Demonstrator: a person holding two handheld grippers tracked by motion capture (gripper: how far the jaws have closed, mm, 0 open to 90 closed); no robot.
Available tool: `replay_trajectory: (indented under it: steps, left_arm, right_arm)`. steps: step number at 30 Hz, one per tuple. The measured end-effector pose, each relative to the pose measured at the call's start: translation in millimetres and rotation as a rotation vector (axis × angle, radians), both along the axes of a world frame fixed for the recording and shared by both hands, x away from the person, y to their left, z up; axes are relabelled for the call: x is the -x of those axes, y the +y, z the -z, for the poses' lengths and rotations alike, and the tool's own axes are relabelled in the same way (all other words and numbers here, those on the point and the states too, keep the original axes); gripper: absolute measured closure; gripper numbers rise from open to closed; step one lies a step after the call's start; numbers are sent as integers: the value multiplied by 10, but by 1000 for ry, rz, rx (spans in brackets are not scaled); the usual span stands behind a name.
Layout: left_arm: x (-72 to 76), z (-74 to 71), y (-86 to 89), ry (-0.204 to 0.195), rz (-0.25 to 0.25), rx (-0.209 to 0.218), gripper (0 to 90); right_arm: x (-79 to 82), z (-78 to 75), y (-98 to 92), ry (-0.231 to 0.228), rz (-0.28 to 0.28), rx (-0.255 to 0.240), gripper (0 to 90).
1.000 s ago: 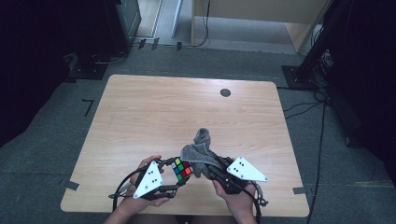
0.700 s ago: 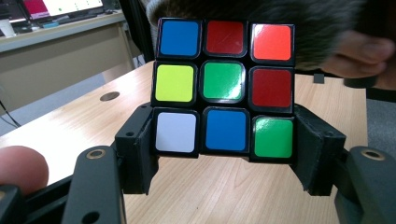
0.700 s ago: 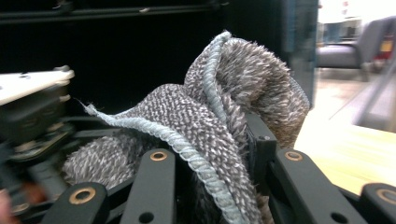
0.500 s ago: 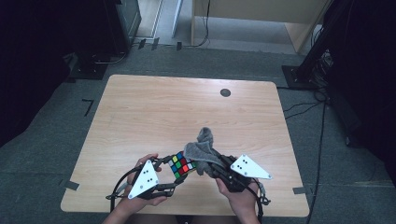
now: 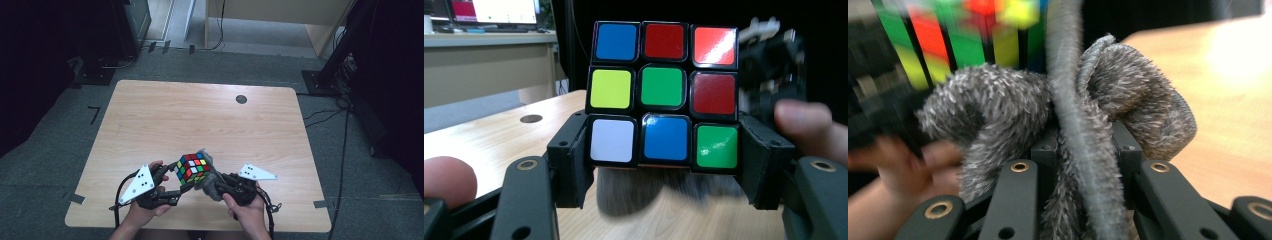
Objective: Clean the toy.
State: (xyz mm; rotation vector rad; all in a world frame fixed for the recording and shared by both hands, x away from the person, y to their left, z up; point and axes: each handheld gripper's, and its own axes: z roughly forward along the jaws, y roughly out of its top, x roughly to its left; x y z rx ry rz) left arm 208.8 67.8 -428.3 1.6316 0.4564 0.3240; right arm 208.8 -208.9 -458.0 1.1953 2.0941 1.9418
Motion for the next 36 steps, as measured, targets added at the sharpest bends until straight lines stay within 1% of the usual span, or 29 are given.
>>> replay_trajectory:
  steps: [1, 3, 4, 6, 7, 8, 10, 11, 13, 14, 15, 16, 17, 18, 19, 20, 21, 22, 23, 25, 27, 29, 30, 31, 32, 33, 34, 36]
  left_arm:
    - [-4, 4, 2, 4, 0, 1, 348]
    - [-11, 13, 5, 6, -1, 2, 348]
    - [-14, 17, 3, 5, -2, -7, 348]
    - [-16, 31, -13, 11, 1, -7, 348]
    - [-17, 36, -20, 14, 5, -7, 348]
    - [-15, 39, -29, 16, 7, -7, 348]
    - [-14, 40, -31, 20, 5, -6, 348]
    - [-18, 39, -21, 23, 5, -4, 348]
    - [-27, 38, -7, 26, -5, -3, 348]
    - [-34, 38, -3, 28, -6, -3, 348]
    - [-41, 34, 2, 30, -9, -2, 348]
    - [-42, 29, 6, 28, -12, -1, 348]
    - [-40, 22, 12, 27, -11, -1, 348]
    - [-35, 13, 23, 22, -7, 0, 348]
    - [-32, 8, 31, 21, -6, -1, 348]
    - [-32, 6, 36, 20, -4, -2, 348]
    - [-35, 7, 36, 22, 0, 0, 348]
    - [-38, 11, 30, 26, 5, 3, 348]
    - [-42, 15, 19, 31, 9, 6, 348]
    - [-41, 10, 5, 35, 12, 12, 348]
    - [-28, -11, 22, 23, 2, 11, 348]
    - [-23, -42, 70, 13, -6, 19, 347]
    - [-24, -55, 92, 10, -11, 22, 348]
    - [-28, -63, 110, 8, -13, 26, 348]
    - [-32, -67, 121, 6, -17, 29, 348]
    - [-34, -66, 128, 6, -18, 29, 347]
    - [-34, -64, 128, 8, -16, 25, 348]
    - [-31, -55, 108, 8, -9, 21, 348]
  right_arm:
    - [-3, 8, 14, 1, 0, 14, 719]
    - [-10, -20, -30, -11, 29, 9, 719]
    - [-11, -47, -78, -20, 52, -12, 719]
    - [6, -97, -173, -49, 105, -71, 717]
    - [16, -113, -191, -65, 122, -76, 717]
    - [28, -119, -185, -67, 121, -69, 717]
    - [32, -88, -122, -59, 90, -53, 717]
    - [30, -47, -70, -42, 73, -36, 717]
    - [-1, 20, -8, 9, 26, -1, 713]
    - [-11, 44, 7, 22, 13, 23, 711]
    - [-12, 53, 14, 25, 13, 36, 710]
    - [-12, 48, 5, 17, 26, 45, 709]
    - [-4, 24, -23, 3, 64, 43, 710]
    - [2, 0, -53, -7, 99, 28, 711]
    - [15, -45, -112, -21, 152, -9, 713]
    - [27, -72, -143, -40, 182, -32, 713]
    - [55, -118, -170, -75, 204, -53, 713]
    - [78, -147, -167, -101, 207, -49, 714]
    - [99, -160, -146, -112, 206, -43, 713]
    - [108, -130, -69, -91, 158, -17, 713]
    - [103, -35, 33, -56, 113, 3, 715]
    - [88, 48, 133, -24, 47, 37, 711]
    - [101, 61, 176, -28, 32, 57, 710]
    - [120, 50, 201, -37, 35, 75, 708]
    - [132, 23, 205, -49, 43, 75, 707]
    - [141, -13, 178, -60, 55, 63, 707]
    - [145, -51, 131, -74, 82, 40, 707]
    - [158, -128, 13, -100, 157, -7, 708]
